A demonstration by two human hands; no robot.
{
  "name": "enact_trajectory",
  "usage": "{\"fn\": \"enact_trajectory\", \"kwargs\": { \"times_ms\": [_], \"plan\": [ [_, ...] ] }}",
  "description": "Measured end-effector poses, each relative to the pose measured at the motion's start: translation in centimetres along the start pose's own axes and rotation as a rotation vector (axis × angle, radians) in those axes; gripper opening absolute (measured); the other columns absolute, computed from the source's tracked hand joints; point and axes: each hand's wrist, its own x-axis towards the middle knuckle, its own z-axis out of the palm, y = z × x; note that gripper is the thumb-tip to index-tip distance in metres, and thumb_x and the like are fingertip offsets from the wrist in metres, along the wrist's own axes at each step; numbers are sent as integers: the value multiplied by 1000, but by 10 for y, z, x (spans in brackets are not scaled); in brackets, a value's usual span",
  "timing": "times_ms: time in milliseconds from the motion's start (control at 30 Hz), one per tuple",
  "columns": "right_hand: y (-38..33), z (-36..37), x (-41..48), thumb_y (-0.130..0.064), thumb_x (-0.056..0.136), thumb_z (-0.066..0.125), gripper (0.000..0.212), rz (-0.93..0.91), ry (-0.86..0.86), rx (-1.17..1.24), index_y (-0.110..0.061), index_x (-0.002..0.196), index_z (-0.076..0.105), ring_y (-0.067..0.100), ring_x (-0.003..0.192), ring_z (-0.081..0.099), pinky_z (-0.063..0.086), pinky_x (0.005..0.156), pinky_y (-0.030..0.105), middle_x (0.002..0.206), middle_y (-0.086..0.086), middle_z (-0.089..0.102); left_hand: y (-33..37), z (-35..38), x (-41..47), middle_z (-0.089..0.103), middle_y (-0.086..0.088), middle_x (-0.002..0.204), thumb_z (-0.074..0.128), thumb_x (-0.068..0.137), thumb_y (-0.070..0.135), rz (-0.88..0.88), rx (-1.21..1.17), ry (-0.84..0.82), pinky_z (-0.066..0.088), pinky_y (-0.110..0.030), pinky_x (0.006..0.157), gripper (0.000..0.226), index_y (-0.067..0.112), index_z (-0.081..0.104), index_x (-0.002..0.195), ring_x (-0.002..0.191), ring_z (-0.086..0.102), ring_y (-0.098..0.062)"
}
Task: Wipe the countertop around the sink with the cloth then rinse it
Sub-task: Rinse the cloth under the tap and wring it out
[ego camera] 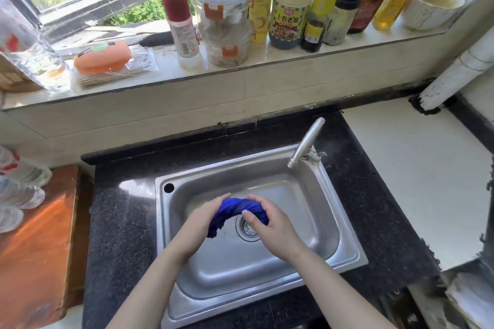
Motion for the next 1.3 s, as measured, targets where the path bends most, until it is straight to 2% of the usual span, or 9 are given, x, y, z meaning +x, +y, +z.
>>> {"fn": "enact_trajectory", "kwargs": {
  "times_ms": [100,200,400,533,700,833,967,1133,1300],
  "plan": [
    [-2,-8,-3,-47,92,67,50,-77,-19,-171,-31,138,55,-7,110,55,41,94,10,120,-12,56,3,-6,-3,72,-2,118,69,91,41,-75,-316,-102,55,-42,91,37,30,68,126,96,62,-21],
    [-11,-24,0,-45,86,74,39,-169,-100,-324,-34,120,60,-3,101,55,40,88,10,110,-14,51,1,-17,-5,66,-16,127,94,63,36,-84,-432,-197,54,-55,93,78,17,62,133,111,66,-31],
    [-30,-41,4,-49,88,70,43,-231,-353,-538,-30,114,42,6,86,58,46,75,23,102,-11,62,7,-19,-11,70,-19,108,75,84,11,-134,-223,-317,57,-39,79,42,7,61,124,93,68,-31],
    [-25,-48,9,-55,96,55,73,-408,-402,-744,-18,153,29,14,118,48,36,105,24,130,1,54,5,-20,-10,68,-15,100,72,91,18,-124,-91,-344,46,-32,65,36,12,51,120,78,61,-25],
    [-16,-53,25,-46,102,44,45,-540,-372,-922,-14,134,52,23,102,50,43,93,34,113,5,55,0,-11,-6,60,-2,87,65,95,23,-146,163,-380,39,-27,58,41,30,40,127,68,50,-14],
    [-10,-50,27,-33,103,51,30,-531,-348,-857,-11,123,56,23,99,51,44,88,37,110,7,56,-5,-6,3,59,9,109,60,98,33,-17,558,-278,42,-13,74,50,38,31,139,80,57,1],
    [-9,-42,28,-34,104,49,29,-351,-285,-701,-14,125,53,26,100,58,45,86,37,114,7,62,-14,-2,8,64,7,108,57,99,28,258,643,-44,47,-31,86,26,28,53,125,96,59,-11],
    [-10,-13,24,-49,100,47,28,-66,-30,-358,-29,103,66,16,82,62,50,77,34,82,-10,68,-17,10,10,59,2,93,50,101,33,421,764,240,52,-41,69,22,28,49,122,79,61,-25],
    [-25,10,26,-38,102,55,42,255,76,225,-6,75,59,14,48,35,31,46,21,46,-10,39,-23,13,13,52,-5,73,40,97,35,547,890,407,46,-39,37,32,19,48,123,51,54,-33]
  ]
}}
